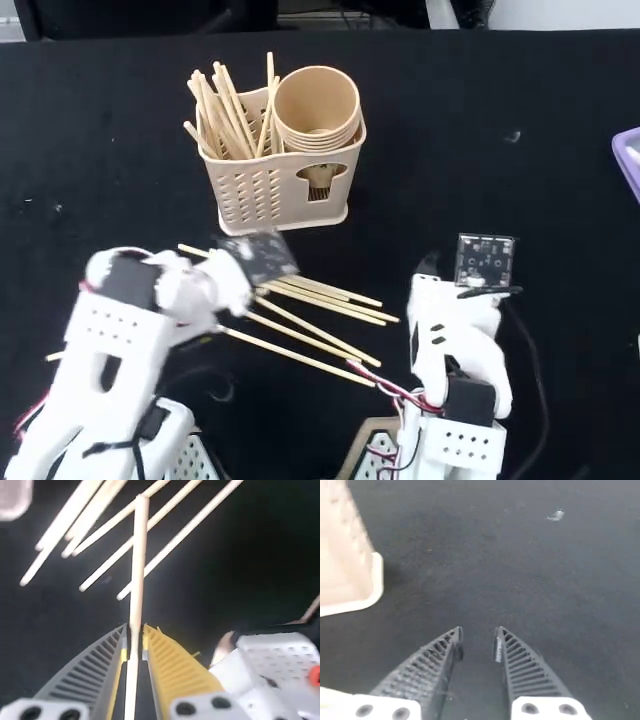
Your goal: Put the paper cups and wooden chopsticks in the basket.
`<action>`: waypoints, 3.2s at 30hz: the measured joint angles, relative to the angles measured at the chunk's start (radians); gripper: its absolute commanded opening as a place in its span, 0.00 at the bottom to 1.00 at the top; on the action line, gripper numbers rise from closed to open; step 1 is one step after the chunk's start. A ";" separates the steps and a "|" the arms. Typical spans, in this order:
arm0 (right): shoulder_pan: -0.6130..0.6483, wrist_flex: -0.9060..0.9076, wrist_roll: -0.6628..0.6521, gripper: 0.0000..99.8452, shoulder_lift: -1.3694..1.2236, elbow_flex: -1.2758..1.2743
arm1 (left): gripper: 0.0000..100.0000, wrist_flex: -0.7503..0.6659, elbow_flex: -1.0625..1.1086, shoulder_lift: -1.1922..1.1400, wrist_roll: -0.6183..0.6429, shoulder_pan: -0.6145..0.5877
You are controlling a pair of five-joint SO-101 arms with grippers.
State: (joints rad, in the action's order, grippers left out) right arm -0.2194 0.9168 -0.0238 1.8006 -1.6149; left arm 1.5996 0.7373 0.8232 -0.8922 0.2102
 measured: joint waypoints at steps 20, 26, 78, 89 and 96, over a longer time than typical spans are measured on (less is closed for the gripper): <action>-0.101 0.000 0.068 0.11 0.000 0.052 | 0.18 -0.394 -0.092 -0.723 0.252 0.393; -0.101 0.000 0.068 0.11 0.000 0.052 | 0.18 -0.497 -0.087 -0.773 0.252 0.400; -0.101 -0.017 0.120 0.01 0.000 0.049 | 0.03 -0.180 -0.730 0.006 0.592 0.032; -0.077 -0.020 0.103 0.01 0.000 0.031 | 0.03 -0.913 -0.649 0.008 1.086 0.031; -0.077 -0.020 0.097 0.01 0.000 0.031 | 0.03 -1.326 -0.359 0.005 1.092 -0.078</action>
State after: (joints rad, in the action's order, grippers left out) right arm -0.2961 0.8968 0.0729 1.8006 -1.5842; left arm 0.2739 0.3782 0.8278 0.2002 0.1320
